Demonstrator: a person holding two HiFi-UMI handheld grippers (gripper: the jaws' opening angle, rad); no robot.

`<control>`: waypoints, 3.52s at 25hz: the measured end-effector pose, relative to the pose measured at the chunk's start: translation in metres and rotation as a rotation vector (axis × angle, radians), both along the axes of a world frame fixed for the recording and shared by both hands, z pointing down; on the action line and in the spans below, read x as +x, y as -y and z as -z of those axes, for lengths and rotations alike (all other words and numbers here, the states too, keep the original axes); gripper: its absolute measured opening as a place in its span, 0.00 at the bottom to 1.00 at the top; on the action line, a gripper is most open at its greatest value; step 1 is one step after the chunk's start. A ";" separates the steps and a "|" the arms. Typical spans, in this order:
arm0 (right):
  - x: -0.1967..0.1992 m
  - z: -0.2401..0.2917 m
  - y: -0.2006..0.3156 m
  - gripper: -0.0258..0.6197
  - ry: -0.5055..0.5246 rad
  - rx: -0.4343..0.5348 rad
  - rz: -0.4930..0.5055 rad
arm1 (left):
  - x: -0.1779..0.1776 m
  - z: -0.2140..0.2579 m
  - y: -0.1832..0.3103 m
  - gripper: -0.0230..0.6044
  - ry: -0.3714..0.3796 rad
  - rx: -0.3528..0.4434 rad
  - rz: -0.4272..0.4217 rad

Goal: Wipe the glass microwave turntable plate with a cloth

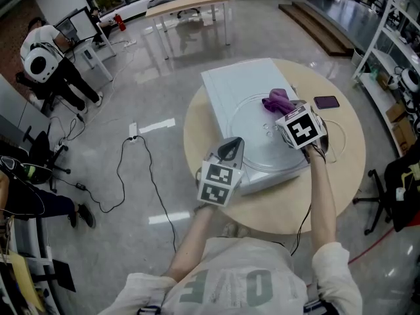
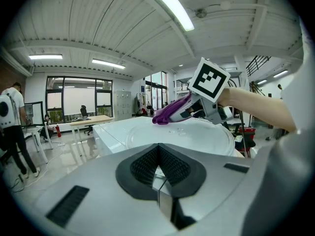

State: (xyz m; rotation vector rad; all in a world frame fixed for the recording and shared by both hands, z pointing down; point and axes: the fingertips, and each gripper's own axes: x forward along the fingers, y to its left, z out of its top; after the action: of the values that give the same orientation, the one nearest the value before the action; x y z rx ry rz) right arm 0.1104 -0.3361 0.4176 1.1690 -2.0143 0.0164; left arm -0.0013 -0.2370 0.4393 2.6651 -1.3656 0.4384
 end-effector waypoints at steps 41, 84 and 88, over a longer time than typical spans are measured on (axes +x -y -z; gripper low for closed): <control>0.037 0.035 -0.039 0.11 0.057 0.117 -0.044 | 0.003 0.000 -0.001 0.03 0.004 0.004 -0.004; 0.047 0.002 -0.184 0.11 -0.045 0.015 -0.015 | -0.001 0.003 0.001 0.03 -0.004 0.008 0.006; 0.047 0.007 -0.183 0.11 -0.045 0.026 -0.005 | -0.002 0.003 0.001 0.03 -0.007 0.011 0.015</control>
State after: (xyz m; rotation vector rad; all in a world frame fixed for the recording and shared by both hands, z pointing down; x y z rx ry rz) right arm 0.1574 -0.1535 0.4107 1.1803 -1.9771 -0.0333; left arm -0.0032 -0.2379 0.4363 2.6605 -1.3888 0.4208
